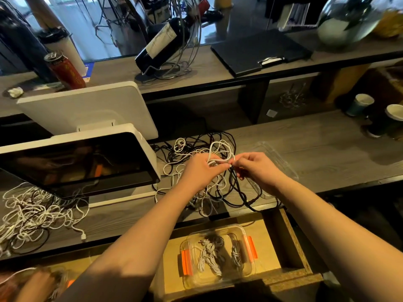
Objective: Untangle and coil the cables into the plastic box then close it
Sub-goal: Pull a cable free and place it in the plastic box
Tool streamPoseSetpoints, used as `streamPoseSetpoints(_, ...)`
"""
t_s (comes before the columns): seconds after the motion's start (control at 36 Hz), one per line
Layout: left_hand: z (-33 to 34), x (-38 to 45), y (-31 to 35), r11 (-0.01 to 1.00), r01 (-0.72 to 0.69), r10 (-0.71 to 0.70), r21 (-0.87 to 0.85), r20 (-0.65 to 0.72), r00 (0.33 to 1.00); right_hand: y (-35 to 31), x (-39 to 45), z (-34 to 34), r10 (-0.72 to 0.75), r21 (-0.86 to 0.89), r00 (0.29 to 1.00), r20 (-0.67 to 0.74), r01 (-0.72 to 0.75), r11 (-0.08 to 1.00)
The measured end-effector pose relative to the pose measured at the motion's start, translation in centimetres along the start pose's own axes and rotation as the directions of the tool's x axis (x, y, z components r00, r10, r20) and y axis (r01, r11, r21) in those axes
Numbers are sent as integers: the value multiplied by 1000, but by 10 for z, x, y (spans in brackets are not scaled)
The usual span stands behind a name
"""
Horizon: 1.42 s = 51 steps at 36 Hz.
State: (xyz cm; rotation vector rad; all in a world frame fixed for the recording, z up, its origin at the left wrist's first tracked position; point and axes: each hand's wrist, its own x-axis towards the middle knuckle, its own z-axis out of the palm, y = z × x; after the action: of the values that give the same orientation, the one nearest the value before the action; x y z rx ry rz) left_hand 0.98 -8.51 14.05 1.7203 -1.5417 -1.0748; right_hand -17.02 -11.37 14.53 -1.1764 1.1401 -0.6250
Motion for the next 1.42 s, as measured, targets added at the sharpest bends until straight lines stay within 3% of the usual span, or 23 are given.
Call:
streamPoseSetpoints(0.19,4,2,-7,999,-25,25,30,13,1000,1,1,7,-38,-100,998,-44,33,994)
streamPoseSetpoints(0.42,10,7,-13,999,6,-15,-49,-179,984,12,13,12,-5,-19,925,-380,-2,1000)
streamPoseSetpoints(0.5,4,9,-17,980,38,-90,-197,-263,961,18,16,3,47,8,895,-444,-49,999)
streamPoseSetpoints(0.58,-7,13,-23,959,77,-154,-271,-274,949,24,16,-4,161,86,909,-385,-138,987)
streamPoseSetpoints(0.72,-11,13,-24,947,93,-155,-307,-184,971,32,16,-6,241,43,894,-377,-243,969)
streamPoseSetpoints(0.78,-12,14,-23,936,99,-176,-337,-208,962,30,16,-6,334,195,883,-331,-282,939)
streamPoseSetpoints(0.86,-11,14,-20,926,102,-197,-364,-235,952,30,17,-6,459,592,878,-136,-299,748)
streamPoseSetpoints(0.92,-8,13,-19,908,119,-223,-403,-224,949,30,19,-7,478,653,873,-94,-308,692)
streamPoseSetpoints(1.14,-11,9,-14,805,132,-234,-578,-106,966,38,24,-9,548,449,821,-160,-434,781)
streamPoseSetpoints(1.28,-12,5,-9,761,145,-238,-632,-64,969,37,22,-7,561,556,821,-102,-420,717)
streamPoseSetpoints(1.36,-12,4,-8,731,131,-247,-669,-80,966,36,17,0,492,467,861,-130,-385,796)
streamPoseSetpoints(1.42,-11,1,-7,706,121,-236,-698,-71,969,42,14,8,389,287,879,-277,-310,906)
